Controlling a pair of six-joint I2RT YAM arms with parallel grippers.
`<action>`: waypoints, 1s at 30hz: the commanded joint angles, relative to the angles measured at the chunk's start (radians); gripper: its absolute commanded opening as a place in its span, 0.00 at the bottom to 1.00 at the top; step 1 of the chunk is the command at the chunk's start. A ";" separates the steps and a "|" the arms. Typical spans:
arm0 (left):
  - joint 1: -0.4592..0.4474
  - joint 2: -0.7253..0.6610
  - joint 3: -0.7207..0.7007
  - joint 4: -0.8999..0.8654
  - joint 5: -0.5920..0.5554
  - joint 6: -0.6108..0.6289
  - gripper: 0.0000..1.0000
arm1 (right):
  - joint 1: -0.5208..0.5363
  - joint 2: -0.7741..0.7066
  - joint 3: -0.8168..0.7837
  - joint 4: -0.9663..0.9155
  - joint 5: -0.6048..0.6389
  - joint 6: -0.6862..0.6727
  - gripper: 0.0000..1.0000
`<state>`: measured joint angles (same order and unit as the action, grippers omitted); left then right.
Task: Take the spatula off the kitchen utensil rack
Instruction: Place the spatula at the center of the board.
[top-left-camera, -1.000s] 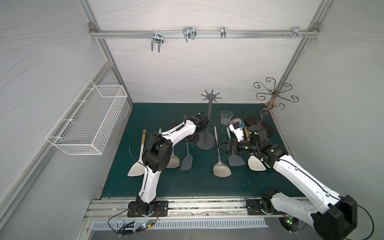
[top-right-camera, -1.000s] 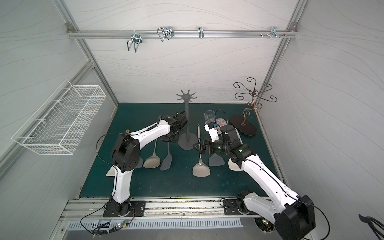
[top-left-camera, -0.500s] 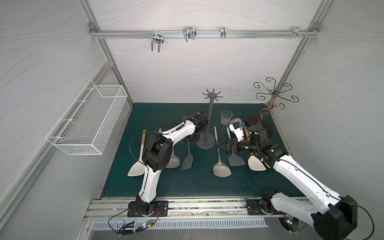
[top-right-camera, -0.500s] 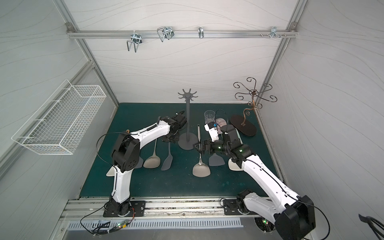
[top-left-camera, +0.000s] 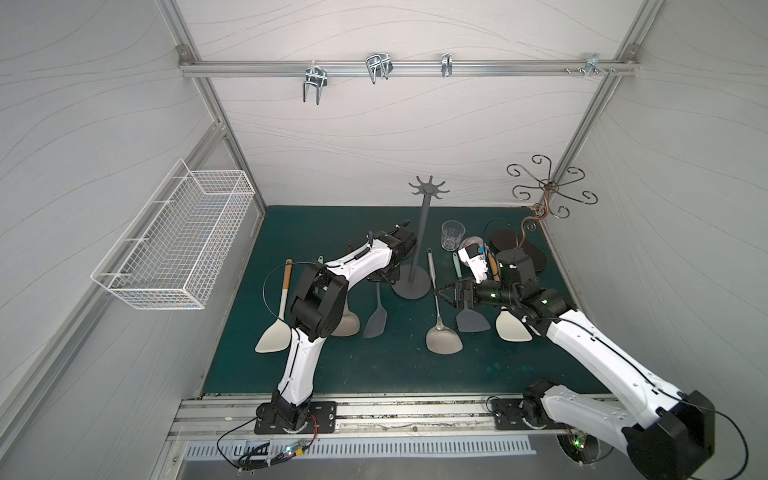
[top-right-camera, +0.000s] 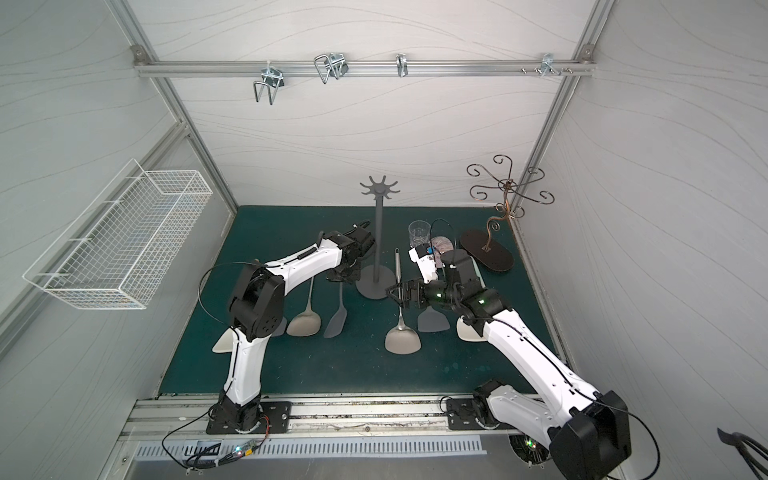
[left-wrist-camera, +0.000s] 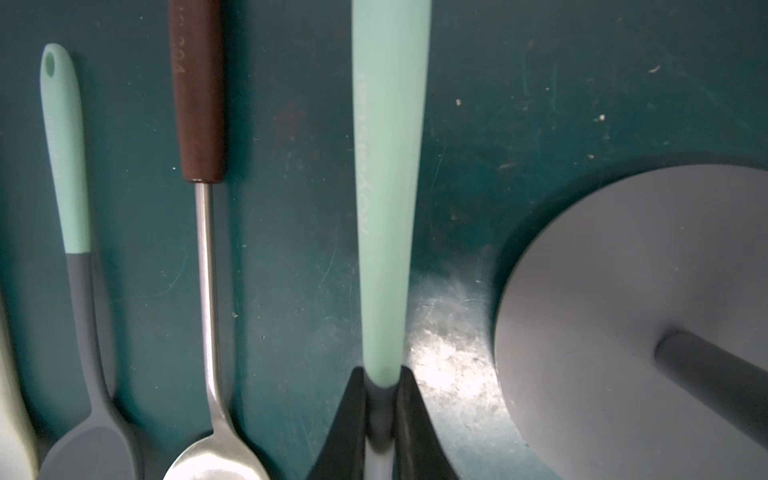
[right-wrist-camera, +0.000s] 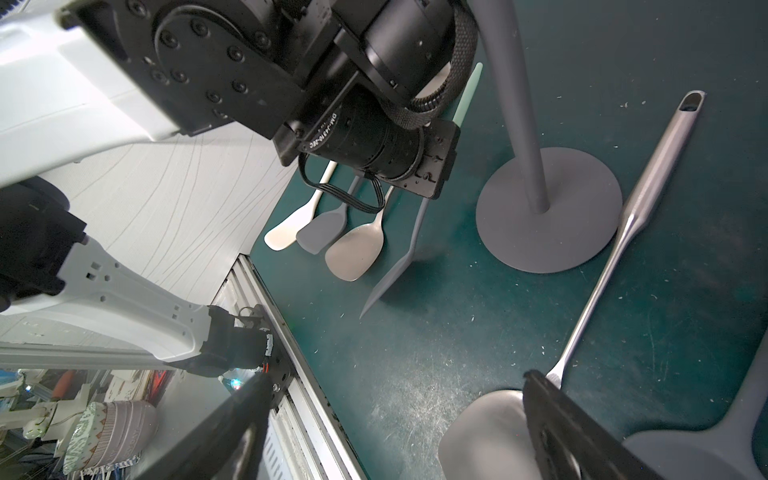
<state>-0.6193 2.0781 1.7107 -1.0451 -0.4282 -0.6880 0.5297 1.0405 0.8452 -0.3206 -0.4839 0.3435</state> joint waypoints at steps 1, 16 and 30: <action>0.013 -0.029 -0.022 0.079 0.035 0.015 0.00 | -0.004 -0.005 -0.001 0.021 -0.017 0.003 0.94; 0.026 0.059 0.042 0.078 0.052 0.079 0.00 | -0.002 -0.017 -0.009 0.028 -0.025 0.011 0.94; 0.045 0.010 -0.046 0.171 0.109 0.116 0.00 | -0.001 -0.013 -0.013 0.035 -0.029 0.012 0.94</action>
<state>-0.5823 2.1193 1.6814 -0.9123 -0.3340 -0.5900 0.5297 1.0378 0.8444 -0.3058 -0.4988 0.3496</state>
